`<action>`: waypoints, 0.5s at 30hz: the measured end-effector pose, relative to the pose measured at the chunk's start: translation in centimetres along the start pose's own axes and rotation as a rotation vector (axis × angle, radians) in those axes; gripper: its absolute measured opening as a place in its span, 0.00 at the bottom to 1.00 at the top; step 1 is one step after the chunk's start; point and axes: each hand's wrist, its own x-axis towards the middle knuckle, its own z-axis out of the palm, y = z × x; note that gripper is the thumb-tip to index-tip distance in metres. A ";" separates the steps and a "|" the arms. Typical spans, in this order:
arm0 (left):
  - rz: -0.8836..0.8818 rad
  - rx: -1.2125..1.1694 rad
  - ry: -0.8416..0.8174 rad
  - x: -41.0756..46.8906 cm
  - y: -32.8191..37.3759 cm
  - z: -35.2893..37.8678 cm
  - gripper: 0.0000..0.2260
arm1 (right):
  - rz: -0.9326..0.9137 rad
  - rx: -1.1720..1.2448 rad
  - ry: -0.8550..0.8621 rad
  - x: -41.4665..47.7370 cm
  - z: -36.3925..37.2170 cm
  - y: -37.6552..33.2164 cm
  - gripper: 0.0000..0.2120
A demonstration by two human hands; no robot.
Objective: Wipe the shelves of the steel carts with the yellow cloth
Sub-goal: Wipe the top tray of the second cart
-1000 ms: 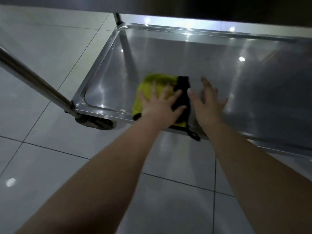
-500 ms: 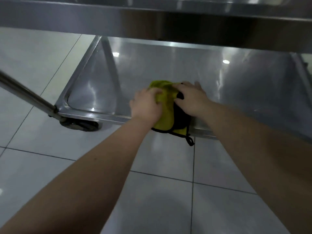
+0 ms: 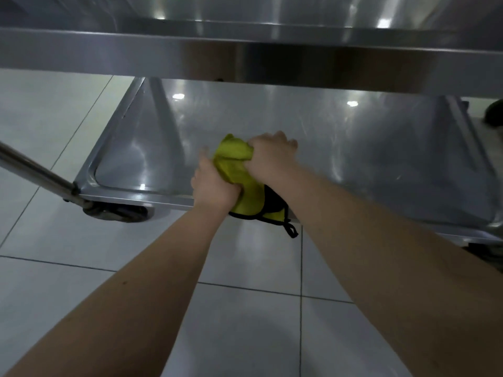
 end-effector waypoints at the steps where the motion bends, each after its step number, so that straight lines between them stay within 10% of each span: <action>1: -0.017 -0.130 -0.004 -0.2 0.1 -0.2 0.50 | -0.042 0.102 0.026 -0.9 -0.7 0.4 0.10; 4: -0.027 -0.346 -0.108 -0.6 0.5 -1.0 0.49 | -0.121 0.388 0.051 -4.4 -3.4 1.8 0.06; 9: -0.033 -0.367 -0.529 -2.0 2.9 -3.6 0.20 | -0.079 0.844 0.130 -8.3 -6.7 4.6 0.07; 15: 0.107 -0.445 -0.424 -5.6 7.4 -5.1 0.12 | 0.048 0.899 0.191 -12.2 -10.3 9.3 0.21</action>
